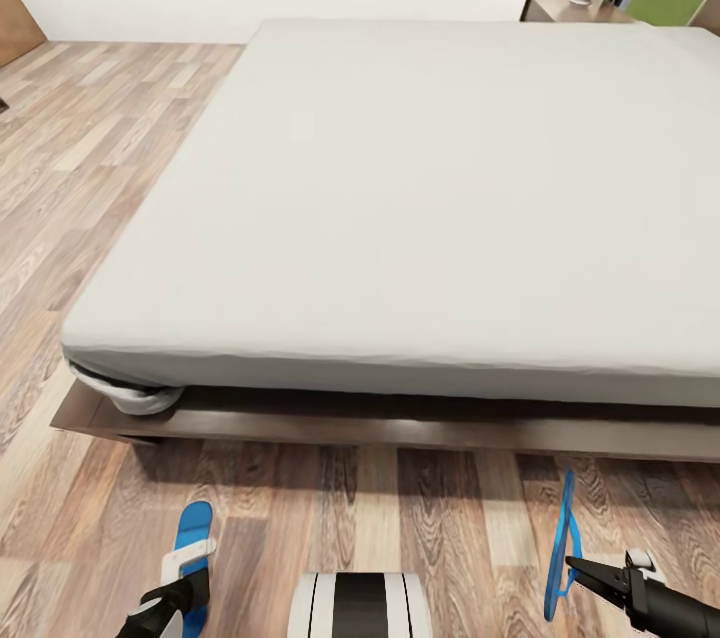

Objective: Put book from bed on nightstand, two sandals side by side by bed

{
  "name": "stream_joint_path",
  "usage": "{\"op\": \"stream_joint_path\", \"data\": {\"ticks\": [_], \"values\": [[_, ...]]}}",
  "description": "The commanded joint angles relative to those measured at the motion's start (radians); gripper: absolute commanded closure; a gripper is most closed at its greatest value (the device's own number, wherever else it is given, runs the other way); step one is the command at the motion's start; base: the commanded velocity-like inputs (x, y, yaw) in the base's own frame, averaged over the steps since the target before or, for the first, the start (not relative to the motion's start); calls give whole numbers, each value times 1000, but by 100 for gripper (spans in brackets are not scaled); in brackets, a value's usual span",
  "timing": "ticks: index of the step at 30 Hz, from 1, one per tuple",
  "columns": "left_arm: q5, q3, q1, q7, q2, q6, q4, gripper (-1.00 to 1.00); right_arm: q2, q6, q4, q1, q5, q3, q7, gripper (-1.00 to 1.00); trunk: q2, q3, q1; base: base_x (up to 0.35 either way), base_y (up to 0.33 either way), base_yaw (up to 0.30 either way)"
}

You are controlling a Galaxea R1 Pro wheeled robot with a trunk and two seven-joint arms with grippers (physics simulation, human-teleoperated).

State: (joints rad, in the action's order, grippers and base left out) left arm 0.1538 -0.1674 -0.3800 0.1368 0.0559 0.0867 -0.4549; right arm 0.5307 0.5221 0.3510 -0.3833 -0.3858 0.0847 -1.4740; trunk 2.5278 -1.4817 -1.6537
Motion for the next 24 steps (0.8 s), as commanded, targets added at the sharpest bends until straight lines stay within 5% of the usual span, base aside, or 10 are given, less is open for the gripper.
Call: {"op": "stream_joint_path", "data": {"ticks": [1,24], "values": [[10,1,0,3,0,5,-2,100,0,12,0,0,-1,1,0,100,0,-1,0,262,0,0],[10,2,0,3,0,4,-2,100,0,12,0,1,-1,1,0,100,1,-12,-2,29,0,0]]}}
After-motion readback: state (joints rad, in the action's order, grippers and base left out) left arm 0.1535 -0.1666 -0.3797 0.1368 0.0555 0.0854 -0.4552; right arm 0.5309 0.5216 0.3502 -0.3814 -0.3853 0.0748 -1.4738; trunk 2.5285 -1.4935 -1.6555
